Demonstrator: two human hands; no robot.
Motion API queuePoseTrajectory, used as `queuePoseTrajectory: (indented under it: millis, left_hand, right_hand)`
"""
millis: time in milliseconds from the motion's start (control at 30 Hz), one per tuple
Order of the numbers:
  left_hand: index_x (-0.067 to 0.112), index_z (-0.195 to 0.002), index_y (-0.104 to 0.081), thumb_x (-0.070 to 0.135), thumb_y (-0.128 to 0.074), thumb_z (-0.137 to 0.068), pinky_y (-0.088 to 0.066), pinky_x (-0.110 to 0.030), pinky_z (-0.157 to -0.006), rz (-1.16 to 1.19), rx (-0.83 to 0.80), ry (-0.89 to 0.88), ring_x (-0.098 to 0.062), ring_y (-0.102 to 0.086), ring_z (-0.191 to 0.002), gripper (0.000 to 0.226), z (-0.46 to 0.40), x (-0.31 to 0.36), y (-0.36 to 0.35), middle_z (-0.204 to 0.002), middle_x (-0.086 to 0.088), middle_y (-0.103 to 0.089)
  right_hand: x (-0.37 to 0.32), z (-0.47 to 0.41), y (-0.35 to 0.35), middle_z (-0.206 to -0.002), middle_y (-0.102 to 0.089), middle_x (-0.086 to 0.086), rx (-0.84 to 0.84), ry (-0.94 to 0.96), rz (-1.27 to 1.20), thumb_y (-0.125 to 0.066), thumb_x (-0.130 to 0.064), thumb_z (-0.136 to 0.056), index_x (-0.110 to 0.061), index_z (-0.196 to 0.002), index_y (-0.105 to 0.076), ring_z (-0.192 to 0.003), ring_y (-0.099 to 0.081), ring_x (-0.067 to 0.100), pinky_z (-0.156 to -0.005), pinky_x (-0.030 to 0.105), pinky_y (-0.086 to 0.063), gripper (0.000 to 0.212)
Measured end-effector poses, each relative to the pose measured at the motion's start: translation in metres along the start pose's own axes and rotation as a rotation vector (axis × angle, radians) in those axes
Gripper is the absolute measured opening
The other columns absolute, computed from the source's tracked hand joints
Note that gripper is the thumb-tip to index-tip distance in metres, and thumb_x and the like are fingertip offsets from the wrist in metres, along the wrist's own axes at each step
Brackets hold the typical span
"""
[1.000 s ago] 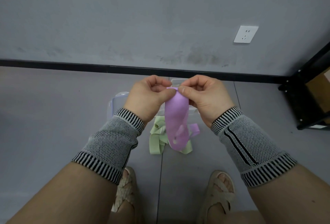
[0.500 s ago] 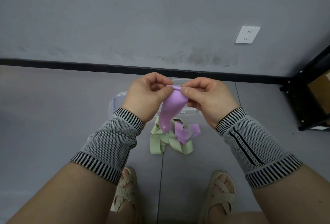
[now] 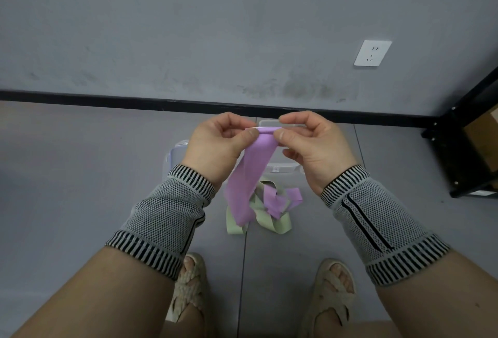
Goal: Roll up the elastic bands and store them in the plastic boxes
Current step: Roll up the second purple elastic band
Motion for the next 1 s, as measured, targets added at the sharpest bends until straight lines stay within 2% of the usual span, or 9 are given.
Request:
queuePoseTrajectory:
  millis: [133,333,500,600,667,767,867,933,1000]
  left_hand:
    - [0.015,-0.078,-0.063,0.004,-0.066,-0.083,-0.041,-0.015,-0.052,-0.030,0.032,-0.027,0.000,-0.052,-0.049,0.012,-0.0013,-0.0019,0.0022,-0.054,0.010,-0.061]
    - [0.012,-0.080,-0.063,0.001,-0.065,-0.083,-0.040,-0.011,-0.050,-0.017,0.028,-0.056,0.002,-0.050,-0.046,0.012,-0.0004,-0.0002,0.0008,-0.050,0.012,-0.059]
    - [0.012,-0.079,-0.063,0.002,-0.064,-0.084,-0.039,-0.013,-0.049,0.006,0.015,-0.040,0.000,-0.048,-0.044,0.011,0.0006,0.0007,-0.0014,-0.050,0.011,-0.059]
    - [0.014,-0.080,-0.063,0.002,-0.063,-0.085,-0.040,-0.011,-0.051,-0.058,-0.008,-0.057,0.002,-0.050,-0.046,0.013,0.0006,0.0023,-0.0005,-0.053,0.011,-0.060]
    - [0.017,-0.078,-0.064,0.002,-0.064,-0.084,-0.043,-0.011,-0.055,-0.129,-0.017,-0.083,0.001,-0.055,-0.054,0.017,-0.0001,0.0035,0.0008,-0.062,0.005,-0.063]
    - [0.018,-0.078,-0.063,0.000,-0.064,-0.083,-0.048,-0.012,-0.062,-0.196,-0.045,-0.110,-0.005,-0.059,-0.065,0.019,0.0008,0.0039,-0.0018,-0.072,-0.001,-0.065]
    - [0.018,-0.087,-0.062,0.006,-0.066,-0.084,-0.043,-0.010,-0.053,-0.210,-0.029,-0.097,0.003,-0.058,-0.058,0.013,0.0024,0.0041,-0.0034,-0.074,0.000,-0.068]
    - [0.018,-0.095,-0.059,0.011,-0.065,-0.085,-0.038,-0.008,-0.044,-0.238,-0.037,-0.059,0.005,-0.053,-0.048,0.013,0.0029,0.0032,-0.0035,-0.078,-0.002,-0.070]
    - [0.018,-0.096,-0.056,0.010,-0.062,-0.088,-0.031,-0.008,-0.037,-0.273,-0.078,-0.022,0.003,-0.044,-0.036,0.013,0.0036,0.0011,-0.0053,-0.074,-0.004,-0.065]
  right_hand:
    - [0.0003,0.0022,0.0031,-0.074,-0.069,0.006,0.077,0.024,0.046,-0.072,-0.004,-0.078,-0.018,-0.077,-0.062,-0.072,-0.065,0.017,-0.063,0.023,-0.049,0.017]
    - [0.0004,0.0023,0.0038,-0.067,-0.067,-0.004,0.152,0.067,0.099,-0.073,-0.008,-0.079,-0.018,-0.070,-0.065,-0.057,-0.058,0.001,-0.062,0.018,-0.047,0.015]
    - [-0.0012,0.0022,0.0044,-0.068,-0.069,-0.001,0.176,0.089,0.123,-0.073,-0.006,-0.078,-0.016,-0.070,-0.066,-0.062,-0.061,0.006,-0.067,0.023,-0.052,0.015]
    - [-0.0016,0.0006,0.0038,-0.069,-0.066,0.001,0.115,0.064,0.093,-0.072,-0.003,-0.079,-0.017,-0.075,-0.064,-0.066,-0.060,0.011,-0.071,0.027,-0.053,0.016]
    - [-0.0013,0.0001,0.0029,-0.075,-0.068,0.003,0.028,0.027,0.073,-0.071,-0.008,-0.080,-0.021,-0.083,-0.064,-0.071,-0.062,0.015,-0.072,0.030,-0.052,0.015]
    - [-0.0038,0.0014,0.0011,-0.079,-0.071,0.000,-0.073,0.048,0.220,-0.071,-0.015,-0.083,-0.025,-0.085,-0.069,-0.072,-0.064,0.007,-0.066,0.021,-0.050,0.010]
    - [-0.0035,0.0001,0.0008,-0.069,-0.068,-0.002,-0.045,0.070,0.265,-0.070,-0.010,-0.082,-0.022,-0.074,-0.071,-0.064,-0.059,0.006,-0.064,0.022,-0.049,0.014]
    - [-0.0013,-0.0021,0.0036,-0.065,-0.065,0.000,0.007,0.039,0.168,-0.069,-0.007,-0.082,-0.020,-0.070,-0.070,-0.063,-0.056,0.012,-0.064,0.027,-0.049,0.017]
    - [0.0010,-0.0045,0.0078,-0.065,-0.064,0.001,0.056,0.006,0.064,-0.068,-0.006,-0.083,-0.019,-0.068,-0.069,-0.065,-0.055,0.014,-0.065,0.029,-0.049,0.020]
Point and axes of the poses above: each hand's wrist, its own z-axis away from the middle knuckle, its own y-axis out of the back of the hand, x = y × z, the point moved 5 cm from there along -z, towards the middle knuckle
